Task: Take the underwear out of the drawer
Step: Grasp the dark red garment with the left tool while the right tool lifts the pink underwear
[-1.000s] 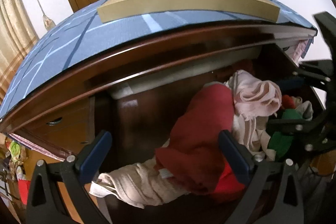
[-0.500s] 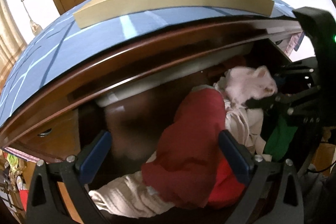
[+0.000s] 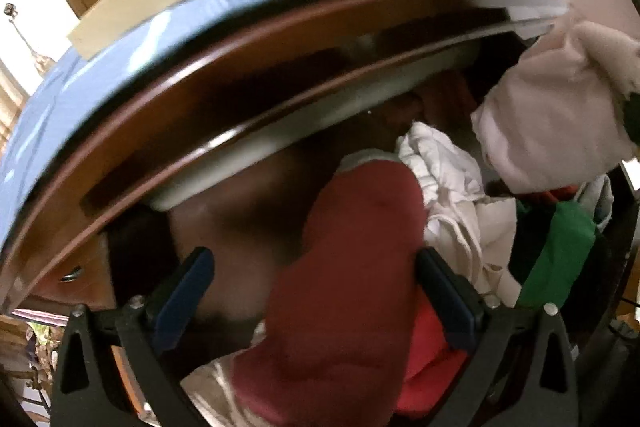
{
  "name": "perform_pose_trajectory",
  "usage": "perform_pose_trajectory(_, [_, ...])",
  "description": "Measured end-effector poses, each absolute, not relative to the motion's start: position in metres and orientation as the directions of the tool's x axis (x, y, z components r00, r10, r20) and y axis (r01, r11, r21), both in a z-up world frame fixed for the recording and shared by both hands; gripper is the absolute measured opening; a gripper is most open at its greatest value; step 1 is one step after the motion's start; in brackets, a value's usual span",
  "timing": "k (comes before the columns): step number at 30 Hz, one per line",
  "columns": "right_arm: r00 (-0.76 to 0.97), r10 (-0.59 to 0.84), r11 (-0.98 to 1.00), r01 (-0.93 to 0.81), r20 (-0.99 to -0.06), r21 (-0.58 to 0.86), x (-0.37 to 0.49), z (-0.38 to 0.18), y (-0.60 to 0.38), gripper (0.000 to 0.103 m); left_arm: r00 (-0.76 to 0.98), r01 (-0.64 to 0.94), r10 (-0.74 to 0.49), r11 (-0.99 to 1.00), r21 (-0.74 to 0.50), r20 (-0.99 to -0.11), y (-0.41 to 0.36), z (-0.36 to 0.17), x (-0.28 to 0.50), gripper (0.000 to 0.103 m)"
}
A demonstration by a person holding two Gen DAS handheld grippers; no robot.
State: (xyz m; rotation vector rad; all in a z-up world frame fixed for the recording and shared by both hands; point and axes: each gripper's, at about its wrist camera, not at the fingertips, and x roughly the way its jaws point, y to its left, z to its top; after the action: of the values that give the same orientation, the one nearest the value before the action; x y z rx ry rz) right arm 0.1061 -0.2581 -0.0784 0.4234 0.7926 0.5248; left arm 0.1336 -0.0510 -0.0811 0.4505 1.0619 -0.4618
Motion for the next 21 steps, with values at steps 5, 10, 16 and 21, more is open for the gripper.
perform_pose_trajectory(5, [0.586,0.592,0.791,-0.292,-0.553,0.537,0.104,-0.076,-0.249,0.03,0.354,0.585,-0.135,0.804,0.106,-0.926,-0.058,-0.097,0.133,0.069])
perform_pose_trajectory(10, [0.594,0.565,0.812,-0.278,-0.572,0.513,0.107,-0.078,-0.25,0.03,0.291,0.564,-0.229,0.826,-0.027,-0.929,-0.05,-0.098,0.136,0.041])
perform_pose_trajectory(16, [0.616,0.512,0.852,-0.276,-0.598,0.446,0.111,-0.067,-0.255,0.03,0.39,0.555,-0.268,0.832,-0.007,-0.881,-0.043,-0.076,0.116,0.032])
perform_pose_trajectory(21, [0.642,0.497,0.867,-0.356,-0.583,0.348,0.107,-0.04,-0.242,0.03,0.453,0.538,-0.316,0.842,-0.026,-0.834,-0.026,-0.045,0.102,0.032])
